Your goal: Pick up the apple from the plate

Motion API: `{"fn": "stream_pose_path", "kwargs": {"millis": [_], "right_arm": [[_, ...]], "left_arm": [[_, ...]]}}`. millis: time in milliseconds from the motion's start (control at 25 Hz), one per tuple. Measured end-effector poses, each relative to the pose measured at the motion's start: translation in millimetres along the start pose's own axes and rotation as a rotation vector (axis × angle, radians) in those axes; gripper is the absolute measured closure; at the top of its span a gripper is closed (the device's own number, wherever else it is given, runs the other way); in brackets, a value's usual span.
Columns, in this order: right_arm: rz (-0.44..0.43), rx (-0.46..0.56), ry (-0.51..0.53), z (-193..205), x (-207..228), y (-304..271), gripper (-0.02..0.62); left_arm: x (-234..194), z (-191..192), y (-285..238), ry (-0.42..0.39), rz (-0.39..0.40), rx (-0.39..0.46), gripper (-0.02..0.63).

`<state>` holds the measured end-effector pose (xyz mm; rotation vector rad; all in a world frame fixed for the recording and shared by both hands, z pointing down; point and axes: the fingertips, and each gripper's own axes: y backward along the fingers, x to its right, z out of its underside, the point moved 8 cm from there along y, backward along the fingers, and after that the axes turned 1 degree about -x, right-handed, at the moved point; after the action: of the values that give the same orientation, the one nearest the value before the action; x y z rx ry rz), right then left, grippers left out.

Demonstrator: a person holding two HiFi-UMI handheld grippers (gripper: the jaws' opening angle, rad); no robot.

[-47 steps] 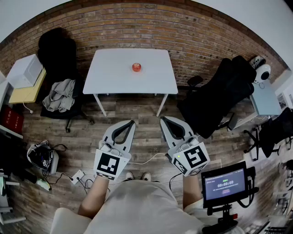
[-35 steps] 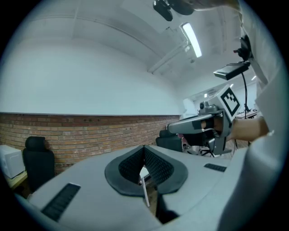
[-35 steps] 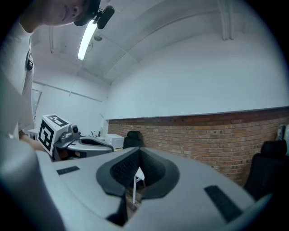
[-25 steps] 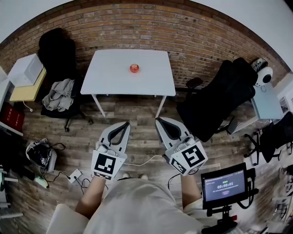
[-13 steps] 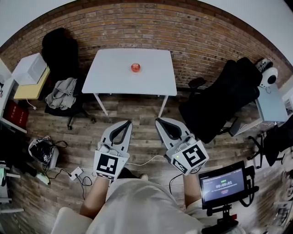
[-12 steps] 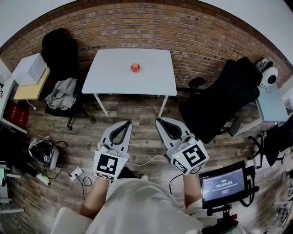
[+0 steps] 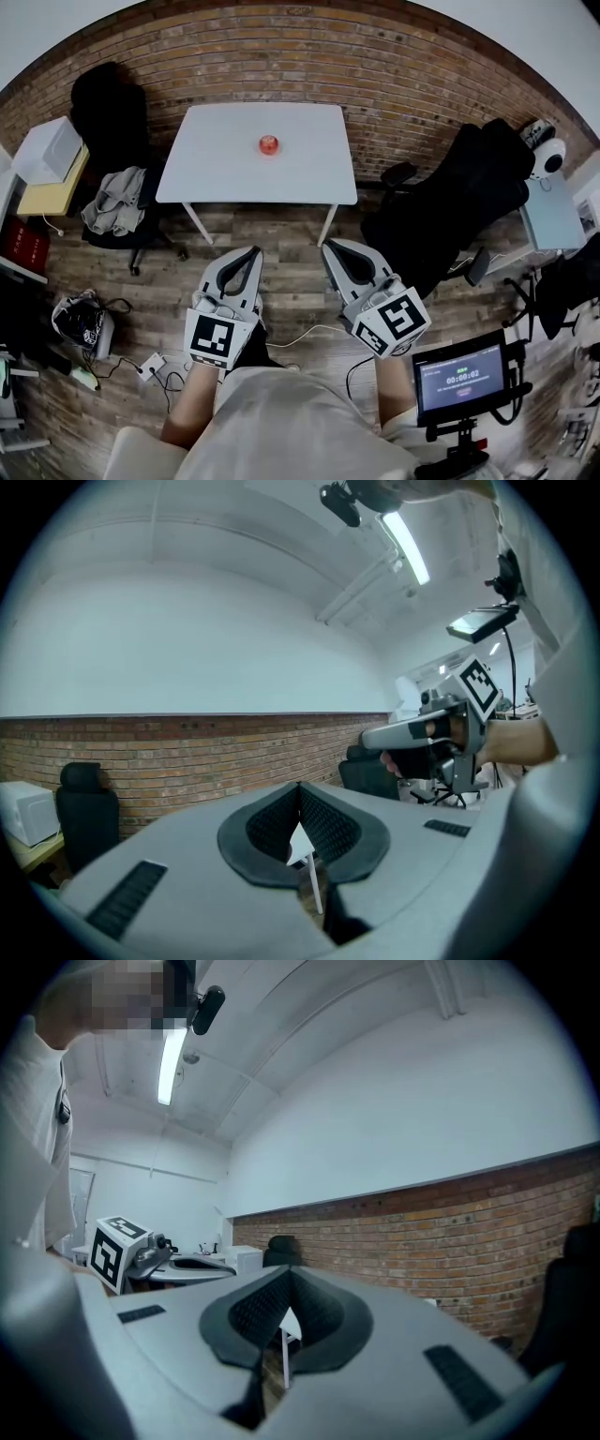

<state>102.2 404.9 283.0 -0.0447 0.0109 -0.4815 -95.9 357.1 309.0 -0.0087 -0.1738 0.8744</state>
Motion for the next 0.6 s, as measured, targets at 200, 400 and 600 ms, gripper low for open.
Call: {"fn": "stream_pose_path", "kwargs": {"millis": [200, 400, 600], "right_arm": [[0.048, 0.009, 0.024, -5, 8, -9, 0.594], [0.067, 0.005, 0.002, -9, 42, -74, 0.594], [0.077, 0.005, -0.009, -15, 68, -124, 0.594]], "left_arm": [[-12, -2, -9, -0.072, -0.011, 0.002, 0.601], [-71, 9, -56, -0.076, -0.001, -0.011, 0.601], [-114, 9, -96, -0.113, 0.008, -0.02, 0.601]]}}
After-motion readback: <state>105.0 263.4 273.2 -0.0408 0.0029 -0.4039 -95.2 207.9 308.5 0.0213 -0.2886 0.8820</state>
